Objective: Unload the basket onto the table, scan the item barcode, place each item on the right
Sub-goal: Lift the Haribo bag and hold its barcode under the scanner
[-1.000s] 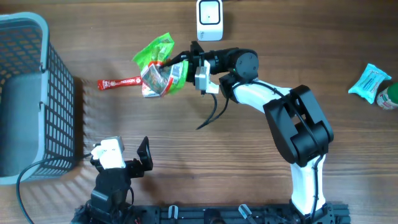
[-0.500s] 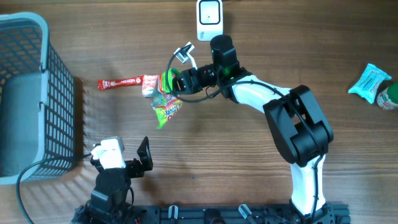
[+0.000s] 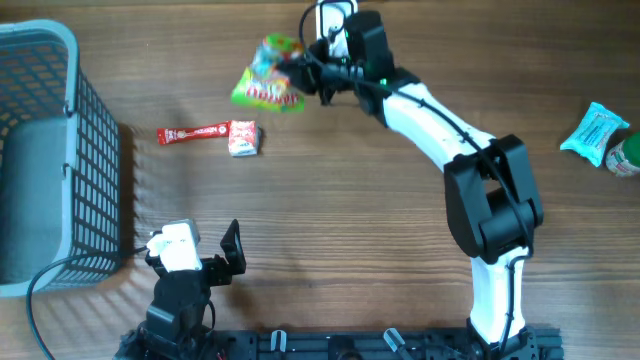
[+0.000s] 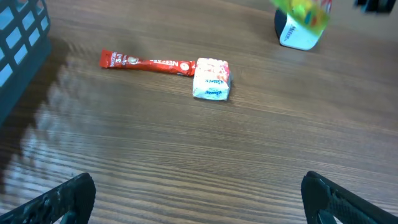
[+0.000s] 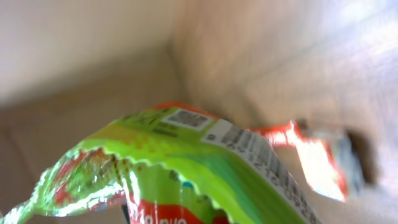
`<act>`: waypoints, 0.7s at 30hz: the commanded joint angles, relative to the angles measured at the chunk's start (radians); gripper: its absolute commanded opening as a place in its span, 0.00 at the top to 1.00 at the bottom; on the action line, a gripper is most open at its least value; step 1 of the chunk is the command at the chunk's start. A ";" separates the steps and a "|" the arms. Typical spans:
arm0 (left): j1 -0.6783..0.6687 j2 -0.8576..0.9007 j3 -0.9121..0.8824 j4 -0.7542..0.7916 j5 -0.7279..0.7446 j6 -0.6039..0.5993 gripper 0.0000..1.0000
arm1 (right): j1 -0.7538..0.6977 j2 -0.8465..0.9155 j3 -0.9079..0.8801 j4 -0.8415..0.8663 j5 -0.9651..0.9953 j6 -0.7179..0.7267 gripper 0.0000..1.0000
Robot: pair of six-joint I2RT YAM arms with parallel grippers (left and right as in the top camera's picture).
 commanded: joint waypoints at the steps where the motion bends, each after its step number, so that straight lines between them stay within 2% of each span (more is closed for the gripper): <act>1: -0.003 -0.005 -0.005 0.002 -0.013 -0.002 0.00 | 0.002 -0.007 0.103 -0.002 0.262 0.011 0.96; 5: -0.003 -0.005 -0.005 0.003 -0.013 -0.002 0.00 | -0.002 0.023 0.103 0.053 0.386 0.104 0.95; 7: -0.003 -0.005 -0.005 0.002 -0.013 -0.002 0.00 | -0.009 0.054 0.105 0.120 0.392 0.111 0.95; 12: -0.003 -0.005 -0.005 0.003 -0.013 -0.002 0.00 | -0.054 0.215 0.144 0.350 0.339 0.261 0.95; 21: -0.003 -0.005 -0.005 0.002 -0.013 -0.002 0.00 | -0.106 0.358 0.313 0.363 0.317 0.352 0.95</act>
